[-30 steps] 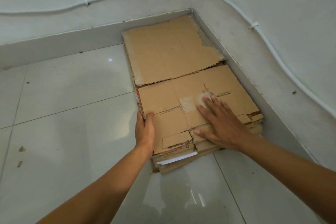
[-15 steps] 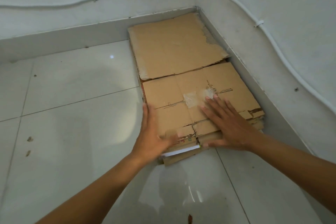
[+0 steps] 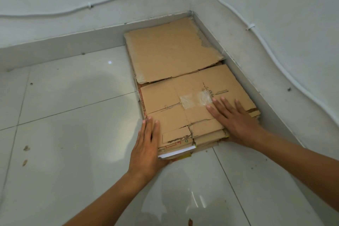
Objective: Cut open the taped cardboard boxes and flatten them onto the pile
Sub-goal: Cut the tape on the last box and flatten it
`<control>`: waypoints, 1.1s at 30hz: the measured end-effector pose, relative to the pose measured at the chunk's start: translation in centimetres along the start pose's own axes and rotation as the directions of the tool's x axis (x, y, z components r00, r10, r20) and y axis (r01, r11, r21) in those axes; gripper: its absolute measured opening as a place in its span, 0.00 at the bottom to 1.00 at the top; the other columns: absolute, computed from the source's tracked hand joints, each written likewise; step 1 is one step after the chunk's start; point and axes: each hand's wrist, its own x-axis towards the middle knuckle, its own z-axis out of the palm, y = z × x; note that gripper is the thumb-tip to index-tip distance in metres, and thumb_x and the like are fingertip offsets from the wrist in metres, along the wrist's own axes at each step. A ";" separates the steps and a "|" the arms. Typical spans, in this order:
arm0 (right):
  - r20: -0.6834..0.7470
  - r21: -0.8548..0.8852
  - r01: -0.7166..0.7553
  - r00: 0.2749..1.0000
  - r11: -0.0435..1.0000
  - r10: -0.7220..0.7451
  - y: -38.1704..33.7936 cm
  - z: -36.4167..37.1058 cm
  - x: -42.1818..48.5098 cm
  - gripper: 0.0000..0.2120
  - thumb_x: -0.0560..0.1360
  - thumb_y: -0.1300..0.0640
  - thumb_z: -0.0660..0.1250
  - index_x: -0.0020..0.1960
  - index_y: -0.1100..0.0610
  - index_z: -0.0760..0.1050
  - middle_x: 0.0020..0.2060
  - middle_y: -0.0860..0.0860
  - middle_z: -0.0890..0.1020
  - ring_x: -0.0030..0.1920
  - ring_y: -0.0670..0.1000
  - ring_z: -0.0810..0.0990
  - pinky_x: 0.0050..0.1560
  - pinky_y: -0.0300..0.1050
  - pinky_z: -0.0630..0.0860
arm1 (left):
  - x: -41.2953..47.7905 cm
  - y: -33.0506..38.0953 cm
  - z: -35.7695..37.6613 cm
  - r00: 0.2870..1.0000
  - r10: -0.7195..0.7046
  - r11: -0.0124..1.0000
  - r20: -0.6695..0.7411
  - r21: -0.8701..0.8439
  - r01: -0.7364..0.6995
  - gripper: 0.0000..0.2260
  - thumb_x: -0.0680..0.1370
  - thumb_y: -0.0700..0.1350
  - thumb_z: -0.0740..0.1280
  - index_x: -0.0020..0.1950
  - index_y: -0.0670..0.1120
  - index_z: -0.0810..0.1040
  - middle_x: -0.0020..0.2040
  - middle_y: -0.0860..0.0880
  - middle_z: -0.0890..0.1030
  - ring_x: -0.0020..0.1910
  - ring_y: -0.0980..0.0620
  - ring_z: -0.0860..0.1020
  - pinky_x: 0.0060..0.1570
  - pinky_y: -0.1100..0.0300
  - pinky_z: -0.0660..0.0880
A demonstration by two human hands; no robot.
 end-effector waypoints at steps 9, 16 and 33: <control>0.157 0.113 -0.016 0.988 0.993 -0.002 0.5 -1.2 0.2 0.56 0.66 0.26 0.61 0.72 0.47 0.25 0.72 0.50 0.27 0.73 0.52 0.28 0.73 0.54 0.35 | 1.8 -0.4 -1.2 1.000 -0.001 1.000 0.020 -0.004 0.001 0.54 0.59 0.78 0.61 0.77 0.51 0.50 0.74 0.46 0.52 0.74 0.44 0.48 0.72 0.48 0.35; -0.046 0.407 -0.148 0.982 0.901 0.182 0.7 -3.0 3.6 0.49 0.65 0.21 0.37 0.75 0.50 0.54 0.76 0.51 0.55 0.76 0.51 0.50 0.75 0.50 0.51 | 6.6 -0.9 -5.3 0.906 -0.381 0.779 -0.183 -0.592 0.208 0.32 0.74 0.66 0.57 0.73 0.49 0.63 0.70 0.50 0.62 0.71 0.54 0.58 0.68 0.60 0.58; 0.122 0.400 -0.350 0.936 0.847 0.329 0.7 -1.8 6.1 0.29 0.79 0.38 0.43 0.76 0.43 0.38 0.76 0.50 0.36 0.75 0.50 0.33 0.75 0.52 0.36 | 18.7 -3.6 -5.1 0.780 -0.626 0.390 0.019 -0.858 0.334 0.21 0.85 0.49 0.47 0.78 0.47 0.55 0.76 0.48 0.61 0.74 0.49 0.60 0.71 0.58 0.55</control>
